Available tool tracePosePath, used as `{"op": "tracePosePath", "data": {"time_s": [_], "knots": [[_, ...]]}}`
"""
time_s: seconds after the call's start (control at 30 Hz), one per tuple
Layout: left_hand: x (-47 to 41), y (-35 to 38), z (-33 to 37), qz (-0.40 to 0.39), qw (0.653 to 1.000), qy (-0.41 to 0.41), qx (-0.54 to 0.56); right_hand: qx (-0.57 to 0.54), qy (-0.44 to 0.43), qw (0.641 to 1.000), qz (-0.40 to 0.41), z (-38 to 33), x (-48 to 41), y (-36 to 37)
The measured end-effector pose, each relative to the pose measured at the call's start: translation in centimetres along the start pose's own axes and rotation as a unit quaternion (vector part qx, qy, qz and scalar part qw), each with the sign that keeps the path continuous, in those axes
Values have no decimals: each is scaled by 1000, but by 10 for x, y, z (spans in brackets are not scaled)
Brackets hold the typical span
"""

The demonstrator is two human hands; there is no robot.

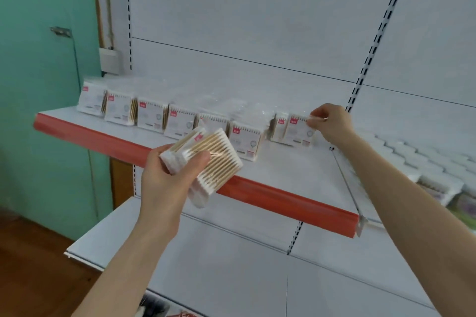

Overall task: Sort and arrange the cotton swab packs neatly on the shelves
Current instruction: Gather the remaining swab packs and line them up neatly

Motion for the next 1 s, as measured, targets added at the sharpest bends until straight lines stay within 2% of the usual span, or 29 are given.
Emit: {"op": "tracePosePath", "data": {"time_s": [0.27, 0.57, 0.63, 0.73, 0.8, 0.87, 1.0], "knots": [[-15, 2, -4, 7, 1000, 14, -4, 45, 4, 998, -41, 6, -46, 59], [-21, 10, -17, -7, 1000, -6, 22, 82, 8, 996, -44, 16, -60, 70], [-22, 13, -19, -20, 999, -20, 43, 67, 0, 997, -30, 11, -53, 60], [-20, 23, -18, -54, 997, -25, 56, -17, -34, 999, 16, -9, -29, 31], [-18, 29, -19, -57, 995, -31, 71, -104, -42, 994, -16, -24, 0, 17], [-15, 36, -22, -52, 994, -43, 87, -177, -59, 978, -89, -42, 37, 11], [-6, 58, -22, -71, 991, -42, 100, -177, -117, 960, -184, -71, 102, 8]]}}
Point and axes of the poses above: each hand's wrist, its own x-axis away from the middle knuckle, its own y-axis out of the palm, z = x × y, the point moved 8 cm from there along -x, towards the middle knuckle, and after that the axes turned 13 degrees about y, right-handed, at the moved point
